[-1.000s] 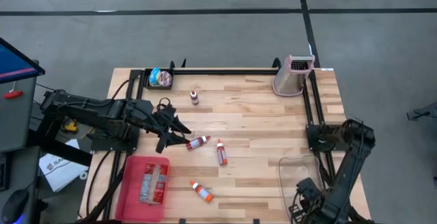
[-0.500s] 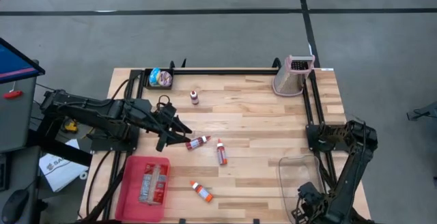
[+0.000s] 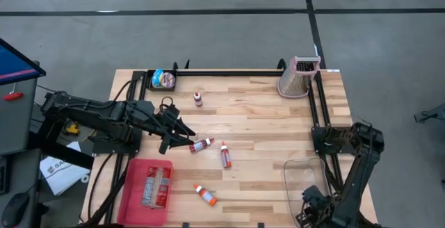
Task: Pick & Place Food Item
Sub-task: Put the top orange food coloring bottle into the transparent bin
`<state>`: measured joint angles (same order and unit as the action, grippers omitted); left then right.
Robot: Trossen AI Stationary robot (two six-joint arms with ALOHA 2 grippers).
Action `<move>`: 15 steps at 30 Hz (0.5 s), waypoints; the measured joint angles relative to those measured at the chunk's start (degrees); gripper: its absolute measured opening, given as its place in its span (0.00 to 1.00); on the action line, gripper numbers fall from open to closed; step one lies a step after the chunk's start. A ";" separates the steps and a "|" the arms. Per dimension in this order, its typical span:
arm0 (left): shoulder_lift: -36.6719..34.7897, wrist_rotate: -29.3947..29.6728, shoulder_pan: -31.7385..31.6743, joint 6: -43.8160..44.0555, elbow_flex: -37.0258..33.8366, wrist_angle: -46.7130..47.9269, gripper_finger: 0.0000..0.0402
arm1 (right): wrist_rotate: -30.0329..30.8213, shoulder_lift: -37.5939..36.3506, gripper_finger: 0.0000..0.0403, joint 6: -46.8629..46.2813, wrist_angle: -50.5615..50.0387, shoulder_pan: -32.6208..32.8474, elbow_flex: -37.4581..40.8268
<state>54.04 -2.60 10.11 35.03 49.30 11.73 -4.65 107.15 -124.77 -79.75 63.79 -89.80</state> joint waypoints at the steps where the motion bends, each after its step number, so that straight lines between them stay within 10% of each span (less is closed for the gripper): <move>1: 0.00 -0.01 0.00 0.00 0.00 0.00 0.53 | 0.98 0.00 0.45 0.25 -0.44 -0.62 -0.65; 15: -0.10 -0.84 1.26 -1.84 0.00 2.39 0.53 | 25.72 -0.07 0.45 14.19 -1.29 -18.68 -14.10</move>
<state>53.94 -3.44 11.37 33.19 49.30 14.12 21.07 107.09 -110.59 -81.04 45.11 -103.90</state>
